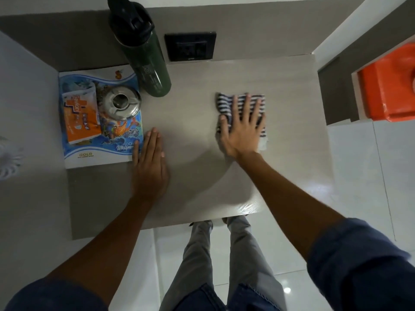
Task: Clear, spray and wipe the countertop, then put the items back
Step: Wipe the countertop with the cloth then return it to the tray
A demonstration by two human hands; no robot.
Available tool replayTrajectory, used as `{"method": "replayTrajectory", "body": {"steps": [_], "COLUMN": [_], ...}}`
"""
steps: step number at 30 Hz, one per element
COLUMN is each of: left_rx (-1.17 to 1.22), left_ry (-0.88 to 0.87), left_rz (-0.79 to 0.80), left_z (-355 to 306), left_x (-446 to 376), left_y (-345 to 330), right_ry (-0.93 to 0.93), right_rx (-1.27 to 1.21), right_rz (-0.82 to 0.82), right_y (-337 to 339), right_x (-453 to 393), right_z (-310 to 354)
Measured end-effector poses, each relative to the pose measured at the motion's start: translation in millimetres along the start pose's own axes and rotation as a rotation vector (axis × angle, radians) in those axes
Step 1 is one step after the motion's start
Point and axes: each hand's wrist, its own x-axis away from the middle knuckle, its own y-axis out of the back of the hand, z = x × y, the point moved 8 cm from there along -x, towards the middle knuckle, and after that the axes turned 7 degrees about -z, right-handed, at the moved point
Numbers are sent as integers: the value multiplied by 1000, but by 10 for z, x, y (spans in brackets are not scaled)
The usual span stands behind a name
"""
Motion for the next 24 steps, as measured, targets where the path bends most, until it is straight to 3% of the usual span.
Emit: {"method": "replayTrajectory", "body": {"steps": [4, 14, 20, 24], "left_rx": [53, 58, 37, 7], "left_ry": [22, 68, 44, 35], "left_rz": [45, 90, 64, 67], "left_z": [5, -2, -16, -24], "left_x": [-18, -41, -39, -43], "left_y": [10, 20, 41, 42], "right_ry": [179, 546, 600, 355], "right_rx": [-20, 11, 0, 5], "right_rz": [37, 237, 242, 194], "right_y": [-176, -393, -322, -164], "right_x": [588, 2472, 2649, 2379], "right_z": [405, 319, 167, -493]}}
